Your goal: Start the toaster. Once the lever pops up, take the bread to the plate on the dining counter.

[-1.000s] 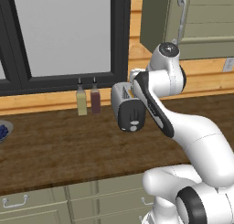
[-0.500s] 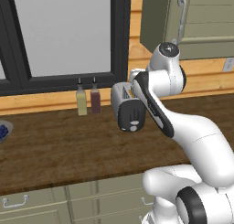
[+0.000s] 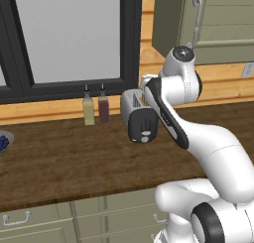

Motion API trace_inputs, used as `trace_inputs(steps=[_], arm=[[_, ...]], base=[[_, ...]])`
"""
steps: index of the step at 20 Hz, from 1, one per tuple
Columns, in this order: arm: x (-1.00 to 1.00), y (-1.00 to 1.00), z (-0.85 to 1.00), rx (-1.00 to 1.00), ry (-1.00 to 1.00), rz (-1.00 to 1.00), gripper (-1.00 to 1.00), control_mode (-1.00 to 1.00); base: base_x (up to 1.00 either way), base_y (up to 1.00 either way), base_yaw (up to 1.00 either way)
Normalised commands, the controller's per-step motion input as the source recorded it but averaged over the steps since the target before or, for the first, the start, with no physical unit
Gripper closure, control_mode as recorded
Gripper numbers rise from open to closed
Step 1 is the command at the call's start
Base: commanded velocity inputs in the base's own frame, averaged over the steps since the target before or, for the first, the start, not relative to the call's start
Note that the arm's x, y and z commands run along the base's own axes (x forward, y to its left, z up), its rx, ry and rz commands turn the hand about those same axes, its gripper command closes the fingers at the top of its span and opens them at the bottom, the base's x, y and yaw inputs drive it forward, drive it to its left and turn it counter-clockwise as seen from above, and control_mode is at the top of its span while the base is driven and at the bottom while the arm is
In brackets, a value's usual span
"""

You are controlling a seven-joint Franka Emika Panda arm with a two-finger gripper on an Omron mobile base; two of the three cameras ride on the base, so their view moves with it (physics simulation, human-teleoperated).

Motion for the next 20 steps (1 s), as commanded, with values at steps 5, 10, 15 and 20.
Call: trace_inputs(steps=[5, 10, 15, 20], arm=[[0.00, 0.00, 0.00, 0.00, 0.00, 0.00, -1.00, -1.00], [0.00, 0.00, 0.00, 0.00, 0.00, 0.00, -1.00, -1.00], [0.00, 0.00, 0.00, 0.00, 0.00, 0.00, -1.00, -1.00], [0.00, 0.00, 0.00, 0.00, 0.00, 0.00, -1.00, -1.00]], base=[[0.00, 0.00, 0.00], [0.00, 0.00, 0.00], [0.00, 0.00, 0.00], [0.00, 0.00, 0.00]])
